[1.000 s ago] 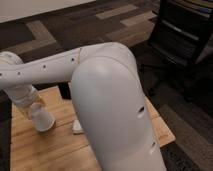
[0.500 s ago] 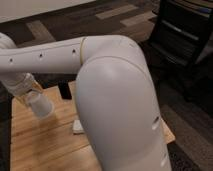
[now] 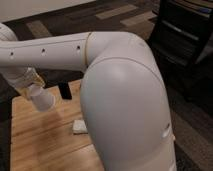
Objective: Place the ceramic cup over the eraser
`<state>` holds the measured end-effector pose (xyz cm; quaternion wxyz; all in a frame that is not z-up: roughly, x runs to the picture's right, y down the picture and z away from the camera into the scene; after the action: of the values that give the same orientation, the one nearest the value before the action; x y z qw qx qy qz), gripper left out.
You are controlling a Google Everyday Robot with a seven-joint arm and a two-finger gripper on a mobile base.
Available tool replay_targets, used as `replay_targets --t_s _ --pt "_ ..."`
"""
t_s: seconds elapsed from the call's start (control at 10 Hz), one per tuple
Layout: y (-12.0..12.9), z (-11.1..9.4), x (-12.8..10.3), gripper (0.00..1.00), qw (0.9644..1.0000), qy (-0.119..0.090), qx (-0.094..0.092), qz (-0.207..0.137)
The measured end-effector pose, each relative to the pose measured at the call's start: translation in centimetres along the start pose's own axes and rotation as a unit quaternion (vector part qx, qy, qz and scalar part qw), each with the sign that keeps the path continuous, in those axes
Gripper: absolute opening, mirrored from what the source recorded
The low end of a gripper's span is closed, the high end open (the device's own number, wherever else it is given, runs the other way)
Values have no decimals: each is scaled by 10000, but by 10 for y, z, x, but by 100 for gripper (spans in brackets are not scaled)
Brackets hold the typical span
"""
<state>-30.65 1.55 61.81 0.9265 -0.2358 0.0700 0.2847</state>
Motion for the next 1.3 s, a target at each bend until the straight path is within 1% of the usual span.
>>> replay_targets --t_s 0.2,0.4,0.5,0.6,0.8,1.0,1.1,1.3 --pt "-2 -2 0 0 10000 21 18 5" --pt "-19 -4 4 0 9999 109 128 40" --pt "-30 -9 4 0 9997 132 205 24" --pt "-35 -12 2 0 9997 116 223 -1" --pt "-51 -16 -3 0 9996 67 275 -79" --pt "-65 -18 -7 0 9994 34 306 -153" --pt "-75 -16 -10 0 9993 8 313 -188" --pt "-99 -10 -9 0 9994 -3 321 -150"
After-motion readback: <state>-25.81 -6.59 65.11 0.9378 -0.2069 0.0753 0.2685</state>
